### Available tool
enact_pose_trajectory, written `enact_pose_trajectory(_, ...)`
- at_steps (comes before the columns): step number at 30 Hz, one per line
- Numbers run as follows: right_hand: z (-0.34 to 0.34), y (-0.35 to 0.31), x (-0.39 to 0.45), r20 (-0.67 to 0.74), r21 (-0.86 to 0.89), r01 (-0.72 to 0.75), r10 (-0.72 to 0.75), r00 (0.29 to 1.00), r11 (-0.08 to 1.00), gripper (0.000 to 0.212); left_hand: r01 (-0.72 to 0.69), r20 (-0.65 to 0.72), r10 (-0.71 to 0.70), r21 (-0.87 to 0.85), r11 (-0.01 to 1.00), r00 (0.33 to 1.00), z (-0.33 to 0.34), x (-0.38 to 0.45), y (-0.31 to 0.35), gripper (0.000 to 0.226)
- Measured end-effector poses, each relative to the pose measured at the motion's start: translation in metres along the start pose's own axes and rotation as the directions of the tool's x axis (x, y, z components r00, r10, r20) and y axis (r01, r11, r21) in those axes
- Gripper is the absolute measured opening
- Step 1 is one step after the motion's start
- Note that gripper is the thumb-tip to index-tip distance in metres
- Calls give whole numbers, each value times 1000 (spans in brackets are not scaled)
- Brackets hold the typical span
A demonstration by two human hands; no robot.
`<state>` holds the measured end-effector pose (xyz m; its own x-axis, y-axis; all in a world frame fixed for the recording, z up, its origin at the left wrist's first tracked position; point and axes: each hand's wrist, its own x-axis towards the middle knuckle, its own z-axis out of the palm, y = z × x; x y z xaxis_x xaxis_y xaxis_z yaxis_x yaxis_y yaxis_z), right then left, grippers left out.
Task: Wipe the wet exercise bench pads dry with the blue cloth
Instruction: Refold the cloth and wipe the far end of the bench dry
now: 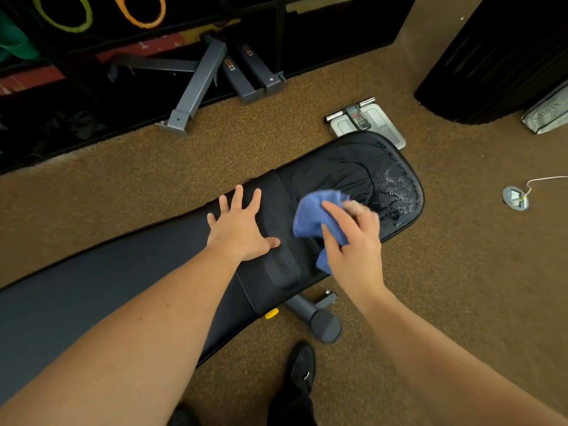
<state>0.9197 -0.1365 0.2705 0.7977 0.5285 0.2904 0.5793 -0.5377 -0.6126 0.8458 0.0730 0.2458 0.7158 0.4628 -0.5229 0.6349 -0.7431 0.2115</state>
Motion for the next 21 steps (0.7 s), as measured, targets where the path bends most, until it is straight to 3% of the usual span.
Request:
enact_pose_trajectory(3,-5,-21,18,-88,25,99,-96,991,995,39,8,16,-7,-20,1000,1000,-1,-1,1,120)
enact_pose_trajectory(7,2,-41,16,103,327,-121,92,990,937,40,-81,34,87,-150,985,996,-7,-8,-6,110)
enact_pose_trajectory(9,6,-43,19,264,418,-296,198,944,859,39,-222,-11,235,-382,897,972,-11,-16,-9,96)
enact_pose_trajectory(12,11,-40,28,458,436,-456,245,855,776,39,-227,-22,333,-774,592,943,-19,-31,-8,57)
enact_pose_trajectory(14,15,-39,37,533,453,-536,266,803,712,43,-208,-45,305,-822,530,951,-29,-35,-9,31)
enact_pose_trajectory(17,21,-38,60,616,525,-659,293,731,539,70,-306,-222,218,-786,538,950,-48,-34,-14,16)
enact_pose_trajectory(19,18,-39,77,578,508,-576,242,779,641,69,-393,-341,199,-748,534,919,-66,-34,-16,12)
enact_pose_trajectory(21,10,-44,93,476,481,-389,139,869,786,36,-483,-438,216,-704,522,873,-86,-36,-16,9)
